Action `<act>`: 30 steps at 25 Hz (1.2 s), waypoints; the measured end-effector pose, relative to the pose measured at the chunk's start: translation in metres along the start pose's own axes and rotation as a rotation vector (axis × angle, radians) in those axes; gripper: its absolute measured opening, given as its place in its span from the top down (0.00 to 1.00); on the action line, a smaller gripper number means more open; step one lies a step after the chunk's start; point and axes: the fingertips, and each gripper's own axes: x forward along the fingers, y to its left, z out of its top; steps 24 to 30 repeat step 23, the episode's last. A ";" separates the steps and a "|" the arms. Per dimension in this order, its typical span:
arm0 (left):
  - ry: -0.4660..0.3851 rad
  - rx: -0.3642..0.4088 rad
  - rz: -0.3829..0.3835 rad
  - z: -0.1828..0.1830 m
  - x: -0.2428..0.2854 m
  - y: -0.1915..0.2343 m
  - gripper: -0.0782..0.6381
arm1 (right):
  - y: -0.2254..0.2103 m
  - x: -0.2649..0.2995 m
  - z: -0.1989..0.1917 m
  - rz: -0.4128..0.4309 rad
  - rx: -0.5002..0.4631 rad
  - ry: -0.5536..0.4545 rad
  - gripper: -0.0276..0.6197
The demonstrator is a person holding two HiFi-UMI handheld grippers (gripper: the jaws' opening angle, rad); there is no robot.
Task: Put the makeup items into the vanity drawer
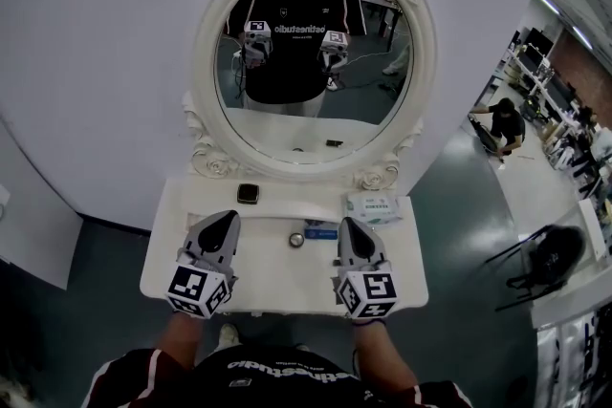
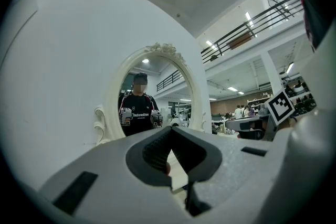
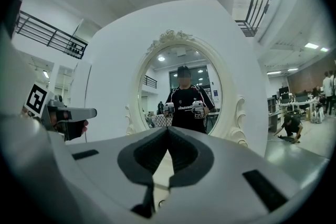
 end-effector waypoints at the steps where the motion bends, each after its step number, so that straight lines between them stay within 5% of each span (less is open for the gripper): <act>1: -0.001 0.000 0.000 0.000 0.000 0.000 0.89 | 0.000 0.000 0.001 -0.001 0.000 -0.001 0.96; 30: -0.012 -0.001 -0.005 0.003 -0.002 0.001 0.89 | 0.007 0.001 0.006 0.011 -0.002 -0.007 0.96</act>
